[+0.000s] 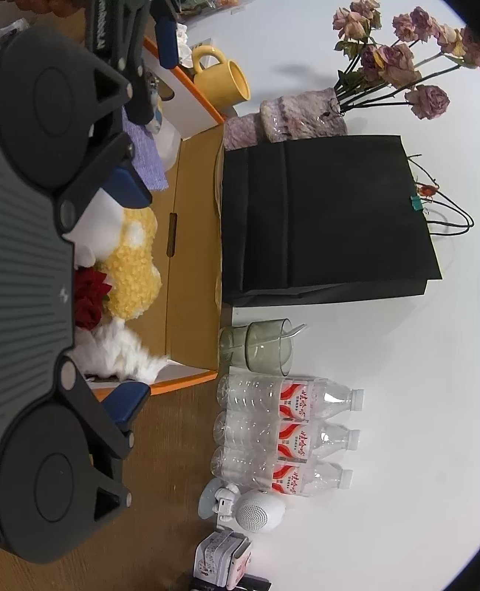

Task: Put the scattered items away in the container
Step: 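Lower the tissue and snack pack into the box and open both grippers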

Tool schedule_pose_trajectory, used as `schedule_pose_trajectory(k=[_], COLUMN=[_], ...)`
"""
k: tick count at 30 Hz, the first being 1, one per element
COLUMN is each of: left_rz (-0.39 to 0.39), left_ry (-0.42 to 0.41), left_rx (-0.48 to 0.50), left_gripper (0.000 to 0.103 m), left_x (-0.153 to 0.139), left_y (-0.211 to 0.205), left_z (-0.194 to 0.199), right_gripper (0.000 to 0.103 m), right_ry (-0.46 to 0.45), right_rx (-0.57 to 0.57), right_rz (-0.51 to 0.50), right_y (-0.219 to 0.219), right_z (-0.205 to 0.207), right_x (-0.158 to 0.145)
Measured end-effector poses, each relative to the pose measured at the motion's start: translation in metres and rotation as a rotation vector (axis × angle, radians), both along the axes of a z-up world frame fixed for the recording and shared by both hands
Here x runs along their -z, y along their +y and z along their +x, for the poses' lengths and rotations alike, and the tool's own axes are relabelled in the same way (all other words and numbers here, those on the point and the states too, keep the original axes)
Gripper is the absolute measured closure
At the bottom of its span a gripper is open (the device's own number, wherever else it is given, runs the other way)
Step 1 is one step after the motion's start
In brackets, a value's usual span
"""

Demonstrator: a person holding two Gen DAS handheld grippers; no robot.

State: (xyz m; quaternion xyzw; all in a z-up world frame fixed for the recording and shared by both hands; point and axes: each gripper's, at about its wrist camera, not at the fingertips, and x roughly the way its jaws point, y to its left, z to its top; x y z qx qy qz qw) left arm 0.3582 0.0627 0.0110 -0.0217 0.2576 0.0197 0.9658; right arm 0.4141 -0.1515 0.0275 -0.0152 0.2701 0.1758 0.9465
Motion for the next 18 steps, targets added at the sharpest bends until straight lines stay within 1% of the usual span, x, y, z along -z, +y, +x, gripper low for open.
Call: schedule_pose_trajectory(k=[12, 18], left_rz=[-0.012, -0.025], left_ry=[0.005, -0.013], left_rx=[-0.001, -0.001], left_gripper=[0.000, 0.000], left_x=[-0.002, -0.008], left_y=[0.001, 0.005], left_z=[-0.002, -0.021], right_gripper=[0.002, 0.002], right_ry=[-0.009, -0.033], right_rx=[-0.006, 0.013], right_rz=[-0.027, -0.035], right_y=[0.006, 0.003], right_z=[-0.006, -0.020], right_x=[0.000, -0.006])
